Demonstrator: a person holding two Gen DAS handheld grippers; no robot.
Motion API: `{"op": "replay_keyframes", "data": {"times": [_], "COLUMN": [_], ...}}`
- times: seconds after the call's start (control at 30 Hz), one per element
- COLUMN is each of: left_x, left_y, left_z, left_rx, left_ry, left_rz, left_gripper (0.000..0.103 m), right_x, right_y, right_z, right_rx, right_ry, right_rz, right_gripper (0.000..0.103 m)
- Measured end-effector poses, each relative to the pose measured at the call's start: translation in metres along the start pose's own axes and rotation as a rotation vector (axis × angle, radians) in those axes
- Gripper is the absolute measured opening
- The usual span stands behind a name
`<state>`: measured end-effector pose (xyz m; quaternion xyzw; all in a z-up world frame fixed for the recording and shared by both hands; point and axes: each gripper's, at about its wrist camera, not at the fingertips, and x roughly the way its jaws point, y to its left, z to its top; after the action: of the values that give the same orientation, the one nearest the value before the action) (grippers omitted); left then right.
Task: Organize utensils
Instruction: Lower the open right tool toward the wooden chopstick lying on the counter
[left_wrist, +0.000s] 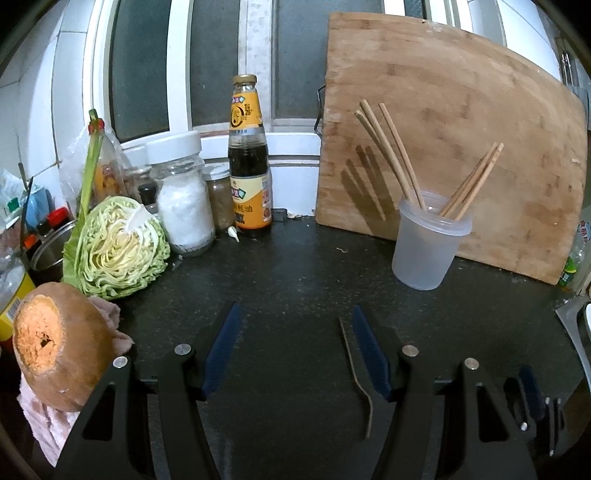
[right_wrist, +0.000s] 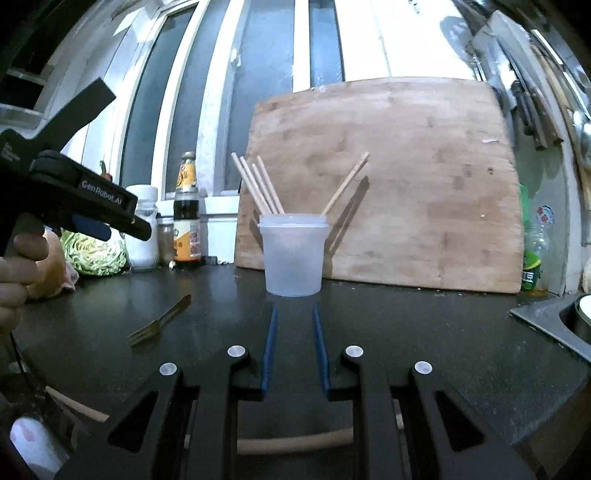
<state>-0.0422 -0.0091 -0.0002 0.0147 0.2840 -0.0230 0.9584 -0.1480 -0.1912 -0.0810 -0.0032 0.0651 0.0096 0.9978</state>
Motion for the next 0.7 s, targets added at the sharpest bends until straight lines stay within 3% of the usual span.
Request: {"op": "replay_keyframes", "data": {"times": [0.27,0.6,0.7], "left_x": [0.009,0.014,0.017], "left_y": [0.001,-0.002,-0.002], "left_z": [-0.003,-0.002,-0.001], "left_rx": [-0.01,-0.003,-0.011], "left_ry": [0.018,0.018,0.029], "left_rz": [-0.008,-0.004,-0.014], "left_gripper": [0.062,0.062,0.062], "right_x": [-0.013,0.008,0.025], "right_y": [-0.004,-0.008,-0.006], "right_z": [-0.013,-0.018,-0.011], "right_rx": [-0.027,-0.009,0.001], "right_ry": [0.035,0.065,0.126], "right_rz": [-0.01,-0.001,-0.023], "right_gripper": [0.021,0.02,0.02]}}
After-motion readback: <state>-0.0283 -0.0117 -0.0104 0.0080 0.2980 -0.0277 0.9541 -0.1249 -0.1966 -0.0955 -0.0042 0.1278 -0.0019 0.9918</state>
